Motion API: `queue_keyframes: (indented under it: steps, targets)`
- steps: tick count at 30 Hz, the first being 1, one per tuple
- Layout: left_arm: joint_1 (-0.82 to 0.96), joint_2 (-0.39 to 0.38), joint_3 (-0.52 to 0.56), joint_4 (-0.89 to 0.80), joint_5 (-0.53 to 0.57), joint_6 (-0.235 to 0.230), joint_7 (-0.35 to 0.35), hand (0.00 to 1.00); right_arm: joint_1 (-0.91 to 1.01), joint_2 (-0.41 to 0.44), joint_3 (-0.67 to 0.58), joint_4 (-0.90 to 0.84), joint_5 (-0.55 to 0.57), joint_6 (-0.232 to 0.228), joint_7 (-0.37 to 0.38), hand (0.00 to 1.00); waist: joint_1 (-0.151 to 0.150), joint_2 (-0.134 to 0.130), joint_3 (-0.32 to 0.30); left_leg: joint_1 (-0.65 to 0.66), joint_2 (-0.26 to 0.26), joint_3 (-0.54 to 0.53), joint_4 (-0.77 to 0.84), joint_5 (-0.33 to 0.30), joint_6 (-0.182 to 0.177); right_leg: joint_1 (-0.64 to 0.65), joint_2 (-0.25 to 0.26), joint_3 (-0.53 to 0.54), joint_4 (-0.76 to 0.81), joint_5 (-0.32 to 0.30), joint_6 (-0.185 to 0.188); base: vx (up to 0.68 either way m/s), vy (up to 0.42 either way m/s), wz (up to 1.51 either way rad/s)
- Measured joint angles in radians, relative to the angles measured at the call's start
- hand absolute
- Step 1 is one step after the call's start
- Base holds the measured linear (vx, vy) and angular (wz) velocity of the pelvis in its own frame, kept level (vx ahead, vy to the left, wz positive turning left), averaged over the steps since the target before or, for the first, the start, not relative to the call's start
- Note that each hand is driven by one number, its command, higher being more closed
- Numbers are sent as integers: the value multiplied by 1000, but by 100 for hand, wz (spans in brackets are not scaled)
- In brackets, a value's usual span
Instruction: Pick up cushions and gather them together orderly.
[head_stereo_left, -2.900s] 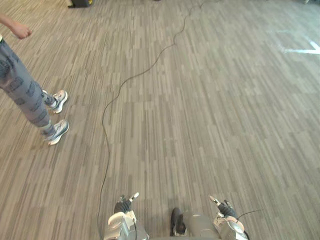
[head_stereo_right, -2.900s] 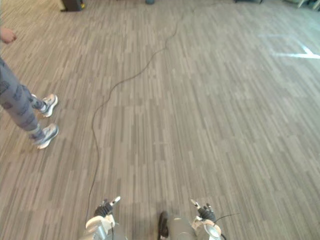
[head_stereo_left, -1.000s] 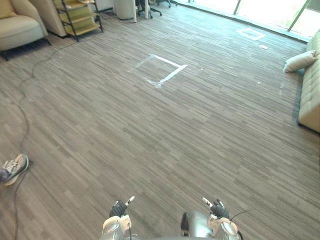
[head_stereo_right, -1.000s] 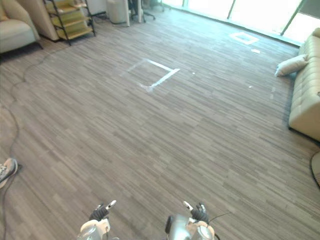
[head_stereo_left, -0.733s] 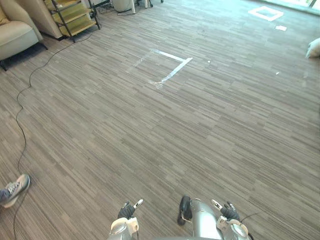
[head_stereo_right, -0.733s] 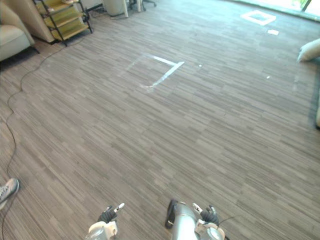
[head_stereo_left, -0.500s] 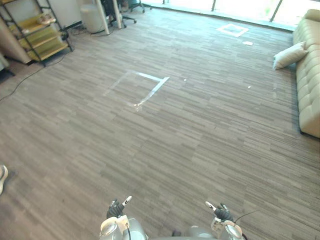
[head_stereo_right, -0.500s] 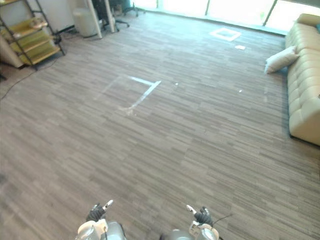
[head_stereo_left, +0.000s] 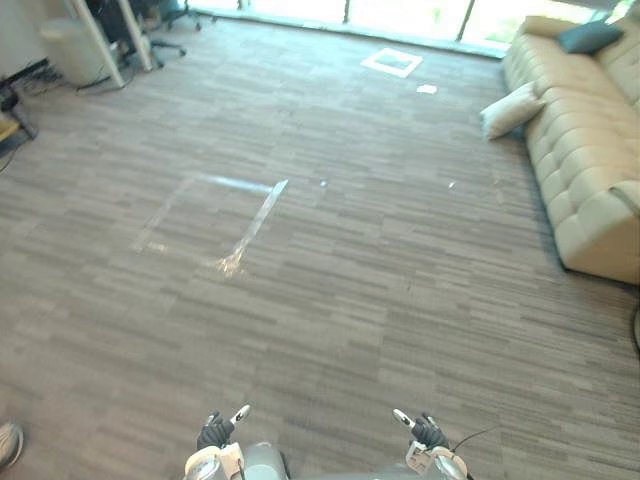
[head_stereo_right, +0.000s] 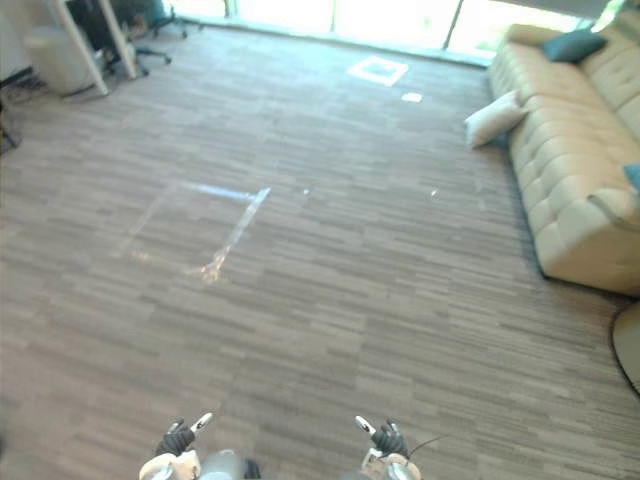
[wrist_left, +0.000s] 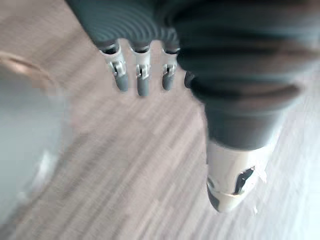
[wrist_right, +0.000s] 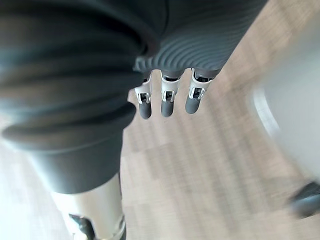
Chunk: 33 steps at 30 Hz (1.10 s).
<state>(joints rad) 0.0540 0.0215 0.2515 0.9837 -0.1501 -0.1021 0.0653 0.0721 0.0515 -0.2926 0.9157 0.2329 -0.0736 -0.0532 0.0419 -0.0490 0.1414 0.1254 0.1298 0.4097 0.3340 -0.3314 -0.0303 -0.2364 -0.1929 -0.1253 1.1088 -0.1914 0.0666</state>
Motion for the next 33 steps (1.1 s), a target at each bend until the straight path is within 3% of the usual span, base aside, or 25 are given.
queue_keyframes:
  steps: [2, 3, 4, 5, 6, 7, 8, 9, 12, 13, 14, 15, 17, 18, 20, 22, 23, 24, 25, 26, 27, 29, 30, 31, 33]
  targets:
    - [-18, -14, -29, 13, 0, 1, -2, 0, -4, -7, -1, -22, 0, -9, 3, 0, -21, 2, 1, 85, 8, 7, -63, -15, -27, -116, -3, -95, -115, -39, -16, 496, -14, 5]
    - [-24, -29, -39, 24, 1, 1, -3, 0, -11, -22, -1, -26, 0, -8, 5, 0, -33, 11, 2, 144, 16, 22, -111, -12, -36, -153, -4, -173, -284, -37, -33, 626, -84, 8]
    - [-26, -37, -51, 29, 1, 1, -3, 0, -9, -28, -1, -26, 0, -8, 5, 0, -43, 15, 1, 185, 15, 33, -148, -12, -37, -166, 1, -228, -439, -11, -52, 791, -134, 15]
    - [-26, -44, -55, 29, 3, 1, -4, 0, 0, -32, -6, -24, 0, -5, 4, 0, -48, 15, 2, 237, 9, 32, -181, -11, -39, -178, 23, -255, -630, 63, -72, 690, -127, 15]
    - [-26, -46, -53, 30, 3, 1, -4, 0, 10, -34, -8, -21, 1, -4, 4, 0, -49, 15, 3, 255, 5, 31, -187, -10, -40, -180, 36, -246, -679, 138, -108, 754, -124, -7]
    - [-32, -74, -33, 42, 9, 4, -1, 0, 6, -67, -11, -4, 0, 3, 5, 0, -47, 68, -1, 296, 45, 25, -190, 18, -74, -168, 76, -243, -636, 179, -187, 748, -113, -20]
    - [-36, -83, -26, 46, 17, 3, -6, 0, -10, -76, -21, 4, 0, 5, 3, 0, -47, 80, 5, 297, 45, -2, -174, 98, -123, -186, 67, -233, -556, 105, -189, 734, -128, -21]
    - [-39, -89, -30, 48, 25, 4, -9, 0, -11, -76, -23, 5, 1, 6, 3, 0, -56, 84, 7, 303, 45, -23, -161, 141, -131, -183, 61, -232, -521, 70, -195, 706, -194, -13]
    - [-42, -92, 19, 31, 42, 1, -9, 0, -10, -76, -25, -2, -6, 5, 6, 0, -64, 120, 11, 150, 142, -164, 276, 381, -120, -37, 134, -228, -584, -33, -193, 665, -226, -24]
    - [-41, -92, 41, 19, 42, 0, -9, 0, -10, -76, -18, -3, -6, 5, 6, 0, -61, 120, 18, 48, 172, -209, 496, 395, -121, 18, 167, -216, -625, -47, -199, 525, -105, -53]
    - [-37, -92, 66, 4, 43, 0, -10, 0, -13, -73, -11, -4, 0, 4, 4, 0, -52, 127, 31, -54, 208, -219, 724, 347, -118, 106, 212, -185, -679, -64, -216, 496, -51, -76]
    - [-29, -92, 72, -5, 46, 1, -8, 0, -13, -67, 3, -1, 4, 5, 3, 0, -39, 109, 42, -118, 210, -222, 813, 296, -109, 171, 230, -161, -718, -76, -219, 579, -39, -92]
    - [-2, -77, 75, -46, 39, -4, -8, 0, -13, -55, 33, 1, 5, 5, 2, 0, -30, 86, 36, -236, 197, -200, 810, 212, -86, 269, 248, -106, -801, -85, -210, 508, 13, -87]
    - [6, -73, 73, -64, 34, -12, -8, 0, -17, -50, 60, 1, 5, 5, 2, 0, -22, 80, 34, -337, 184, -172, 713, 155, -80, 343, 251, -50, -862, -91, -200, 481, 63, -90]
    - [13, -68, 71, -70, 28, -22, -6, 0, -17, -45, 73, 2, 5, 8, 3, 0, -12, 79, 33, -408, 147, -152, 478, 126, -72, 418, 241, 16, -923, -103, -179, 599, 155, -108]
    - [21, -65, 65, -70, 18, -25, -3, 0, -12, -34, 58, 6, 4, 11, 1, 0, 3, 75, 34, -427, 91, -163, 128, 169, -90, 483, 211, 73, -963, -131, -145, 625, 253, -96]
    - [23, -62, 63, -69, 10, -25, -1, 0, -9, -33, 61, 8, 3, 11, -3, 0, 12, 73, 30, -444, 64, -175, 5, 257, -92, 517, 192, 109, -979, -159, -119, 536, 270, -94]
    - [35, -50, 58, -67, 10, -26, 0, 0, -9, -31, 66, 24, 3, 11, -4, 0, 22, 53, 18, -436, 47, -171, 9, 338, -70, 535, 169, 150, -985, -175, -107, 698, 337, -91]
    - [44, -22, 56, -64, 10, -26, 1, 0, -5, -8, 65, 48, 3, 11, -5, 0, 19, 21, -12, -441, 20, -159, 38, 304, -28, 540, 133, 177, -983, -166, -110, 749, 338, -71]
    - [40, -12, 56, -59, 10, -22, 2, 0, 2, 10, 61, 42, 2, 9, -3, 0, 13, 1, -21, -440, 19, -141, 90, 262, 0, 513, 106, 202, -924, -120, -64, 757, 340, -46]
    - [40, -11, 57, -57, 10, -22, 2, 0, 3, 10, 61, 45, 1, 10, 0, 0, 18, -4, -23, -431, 21, -137, 112, 239, 3, 499, 103, 227, -870, -100, -46, 759, 362, -46]
    - [39, 14, 44, -29, 9, -22, 2, 0, 12, 17, 50, 46, 1, 8, -1, 0, 15, -34, -25, -328, -17, -94, 116, 181, 40, 396, 79, 255, -541, 9, 54, 687, 337, -34]
    - [36, 22, 14, -12, 10, -19, 2, 0, 11, 9, 35, 44, 1, 2, 0, 0, 8, -20, -19, -250, -29, -93, 85, 118, 38, 303, 75, 260, -313, 121, 177, 632, 259, -26]
    - [32, 24, 4, -5, 10, -18, 3, 0, 9, 6, 29, 40, 0, -5, 2, 0, 7, -18, -15, -187, -39, -93, 63, 65, 25, 235, 65, 239, -155, 121, 175, 850, 251, -33]
    - [17, 25, 2, 15, 11, -13, 10, 0, 8, -1, 27, 27, -4, -7, 9, 0, 1, -21, -14, -73, -58, -92, 21, 13, 23, 113, 42, 161, 27, 58, 66, 655, 104, -20]
